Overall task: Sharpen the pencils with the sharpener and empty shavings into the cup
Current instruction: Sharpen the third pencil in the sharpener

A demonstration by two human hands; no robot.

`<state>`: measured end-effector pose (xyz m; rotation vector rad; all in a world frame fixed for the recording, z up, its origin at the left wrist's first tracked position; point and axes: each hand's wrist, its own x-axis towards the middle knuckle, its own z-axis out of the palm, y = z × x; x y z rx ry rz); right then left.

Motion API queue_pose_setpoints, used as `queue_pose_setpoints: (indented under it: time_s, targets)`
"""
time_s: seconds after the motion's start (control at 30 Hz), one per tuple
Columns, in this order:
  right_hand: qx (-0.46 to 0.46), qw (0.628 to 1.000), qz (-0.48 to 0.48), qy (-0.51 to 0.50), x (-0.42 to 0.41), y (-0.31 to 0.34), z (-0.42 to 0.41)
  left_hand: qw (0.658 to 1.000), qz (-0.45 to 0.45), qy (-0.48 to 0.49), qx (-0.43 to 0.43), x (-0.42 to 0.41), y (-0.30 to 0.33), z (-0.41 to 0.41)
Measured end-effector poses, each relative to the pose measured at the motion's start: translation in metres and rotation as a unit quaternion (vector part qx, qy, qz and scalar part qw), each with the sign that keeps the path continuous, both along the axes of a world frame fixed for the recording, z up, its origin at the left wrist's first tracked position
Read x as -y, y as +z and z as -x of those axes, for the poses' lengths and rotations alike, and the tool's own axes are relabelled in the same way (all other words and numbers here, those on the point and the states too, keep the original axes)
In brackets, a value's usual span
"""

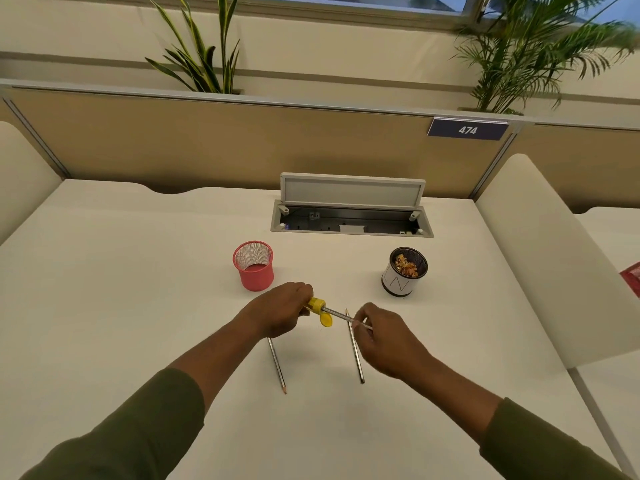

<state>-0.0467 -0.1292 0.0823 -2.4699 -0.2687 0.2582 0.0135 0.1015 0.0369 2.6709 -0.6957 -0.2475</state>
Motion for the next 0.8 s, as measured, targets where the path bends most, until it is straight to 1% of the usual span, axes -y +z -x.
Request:
queue_pose_setpoints:
  time_s: [0.03, 0.07, 0.13, 0.17, 0.2, 0.27, 0.3, 0.33, 0.37, 0.4, 0.43, 0.47, 0.5, 0.53, 0.57, 0.6, 0.63, 0.67, 0.73, 0.77, 0.8]
  targets:
    - [0.095, 0.992, 0.063, 0.058, 0.005, -0.004, -0.001, 1.000, 0.001, 0.000, -0.003, 0.000, 0.001, 0.000]
    - [0.175, 0.969, 0.126, 0.118, 0.011, -0.008, -0.003, 1.000, 0.002, -0.003, -0.007, 0.000, 0.001, -0.001]
    - [0.278, 0.917, 0.208, 0.199, 0.020, -0.013, -0.007, 1.000, 0.001, -0.009, -0.014, 0.001, 0.003, -0.002]
    - [0.296, 0.907, 0.216, 0.207, 0.021, -0.016, -0.008, 1.000, 0.001, -0.010, -0.016, 0.002, 0.003, -0.002]
    - [0.307, 0.905, 0.213, 0.205, 0.022, -0.021, -0.009, 1.000, 0.001, -0.008, -0.017, 0.003, 0.004, -0.001]
    - [0.299, 0.926, 0.167, 0.161, 0.020, -0.028, -0.006, 1.000, 0.002, -0.004, -0.009, 0.005, 0.005, -0.001]
    - [0.278, 0.942, 0.133, 0.130, 0.015, -0.030, -0.003, 1.000, 0.003, -0.003, -0.005, 0.005, 0.005, -0.001]
    - [0.243, 0.961, 0.095, 0.090, 0.008, -0.031, 0.001, 1.000, 0.002, -0.003, 0.001, 0.005, 0.005, -0.001]
    - [0.183, 0.981, 0.048, 0.041, -0.001, -0.027, 0.004, 1.000, 0.000, -0.003, 0.008, 0.005, 0.004, -0.001]
    - [0.097, 0.995, -0.013, -0.014, -0.008, -0.022, 0.005, 1.000, -0.002, -0.003, 0.014, 0.004, 0.004, -0.001]
    - [-0.025, 0.990, -0.103, -0.095, -0.012, -0.017, 0.004, 1.000, -0.004, -0.004, 0.021, 0.004, 0.003, 0.000]
    - [-0.170, 0.944, -0.217, -0.184, -0.015, -0.010, 0.002, 1.000, -0.004, -0.006, 0.027, 0.004, 0.002, 0.001]
    - [-0.306, 0.862, -0.317, -0.251, -0.015, -0.004, 0.000, 1.000, -0.002, -0.009, 0.029, 0.004, 0.000, 0.003]
    - [-0.393, 0.789, -0.373, -0.290, -0.014, 0.000, -0.002, 1.000, 0.001, -0.012, 0.028, 0.004, -0.001, 0.004]
    - [-0.425, 0.767, -0.380, -0.294, -0.013, 0.002, -0.003, 1.000, 0.003, -0.014, 0.028, 0.004, -0.002, 0.005]
    - [-0.431, 0.766, -0.381, -0.287, -0.013, 0.004, -0.003, 1.000, 0.005, -0.013, 0.026, 0.004, -0.003, 0.005]
    - [-0.412, 0.793, -0.359, -0.268, -0.014, 0.005, -0.003, 1.000, 0.005, -0.011, 0.024, 0.004, -0.004, 0.005]
    - [-0.370, 0.841, -0.316, -0.238, -0.014, 0.006, -0.002, 1.000, 0.005, -0.008, 0.021, 0.003, -0.004, 0.004]
    - [-0.227, 0.948, -0.174, -0.138, -0.014, 0.007, 0.002, 1.000, 0.001, -0.006, 0.016, 0.002, -0.003, 0.001]
    - [-0.137, 0.982, -0.099, -0.085, -0.011, 0.003, 0.003, 1.000, -0.001, -0.006, 0.013, 0.001, -0.002, 0.000]
    - [-0.050, 0.997, -0.043, -0.034, -0.008, -0.001, 0.004, 1.000, -0.003, -0.007, 0.011, 0.001, -0.001, -0.001]
